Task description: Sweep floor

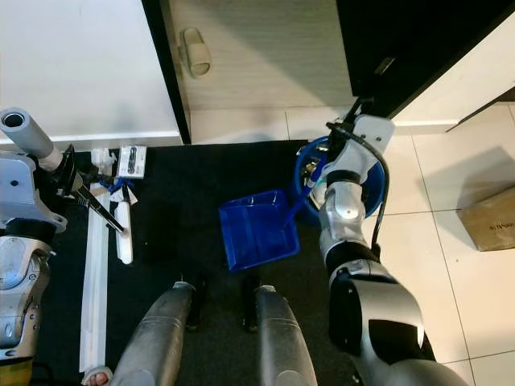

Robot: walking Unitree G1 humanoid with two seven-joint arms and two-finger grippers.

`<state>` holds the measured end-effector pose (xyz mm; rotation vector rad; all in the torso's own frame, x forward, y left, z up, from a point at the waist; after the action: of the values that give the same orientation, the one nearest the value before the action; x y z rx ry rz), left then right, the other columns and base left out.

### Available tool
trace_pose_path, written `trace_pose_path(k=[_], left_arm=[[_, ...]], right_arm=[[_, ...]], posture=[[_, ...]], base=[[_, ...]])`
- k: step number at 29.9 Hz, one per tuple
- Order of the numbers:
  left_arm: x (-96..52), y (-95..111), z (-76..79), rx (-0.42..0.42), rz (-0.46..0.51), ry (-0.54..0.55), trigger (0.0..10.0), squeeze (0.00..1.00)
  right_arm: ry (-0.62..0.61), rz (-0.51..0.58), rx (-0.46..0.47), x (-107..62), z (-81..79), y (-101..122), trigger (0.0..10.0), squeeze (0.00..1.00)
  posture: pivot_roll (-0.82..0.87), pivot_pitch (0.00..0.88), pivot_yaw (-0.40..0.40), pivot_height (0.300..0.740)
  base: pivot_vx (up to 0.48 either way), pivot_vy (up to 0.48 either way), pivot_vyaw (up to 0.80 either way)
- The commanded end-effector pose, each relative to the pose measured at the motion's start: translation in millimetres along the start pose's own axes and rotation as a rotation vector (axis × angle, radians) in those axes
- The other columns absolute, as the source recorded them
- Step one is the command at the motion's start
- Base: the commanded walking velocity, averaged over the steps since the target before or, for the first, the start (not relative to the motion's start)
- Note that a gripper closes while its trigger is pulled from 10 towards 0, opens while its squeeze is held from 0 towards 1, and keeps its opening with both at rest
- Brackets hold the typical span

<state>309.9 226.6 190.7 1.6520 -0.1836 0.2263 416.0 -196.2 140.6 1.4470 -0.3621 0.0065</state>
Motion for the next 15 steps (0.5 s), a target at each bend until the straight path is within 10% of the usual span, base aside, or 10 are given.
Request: trace_pose_path(k=[1, 13, 14, 15], left_arm=[[-4.6, 4.3, 2.3, 0.031, 0.006, -0.025, 10.0, 0.00], [-10.0, 1.0, 12.7, 0.041, -0.025, -0.074, 10.0, 0.00], [-9.0, 1.4, 13.4, 0.037, -0.023, -0.074, 10.0, 0.00], [-8.4, 1.7, 13.7, 0.034, -0.022, -0.074, 10.0, 0.00]], right_arm=[[-0.012, -0.041, -0.017, -10.6, 5.2, -15.5, 10.0, 0.00], [-0.067, -0.174, -0.058, -54.5, 10.9, -62.1, 10.0, 0.06], [-0.069, -0.176, -0.055, -55.7, 12.3, -63.3, 10.0, 0.88], [-0.069, -0.176, -0.051, -55.8, 13.0, -63.5, 10.0, 0.88]], posture=[[0.24, 0.439, -0.061, 0.740], [0.24, 0.447, -0.058, 0.740], [0.23, 0.441, -0.059, 0.740], [0.23, 0.441, -0.059, 0.740]], base=[[0.000, 0.000, 0.00], [0.000, 0.000, 0.00], [0.000, 0.000, 0.00], [0.000, 0.000, 0.00]])
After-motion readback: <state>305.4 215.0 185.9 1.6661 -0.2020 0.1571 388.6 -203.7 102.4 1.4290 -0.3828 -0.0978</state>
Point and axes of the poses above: a point about 5 cm out from each wrist's last joint towards the gripper, its own x axis pointing out of the wrist towards the gripper, its own y axis along the axis of the wrist's last joint, z = x × y, the point moved 6 cm from there along x, pointing out of the wrist towards the gripper, and after that the axes turned 10 degrees about -x, right-handed, at the moved point
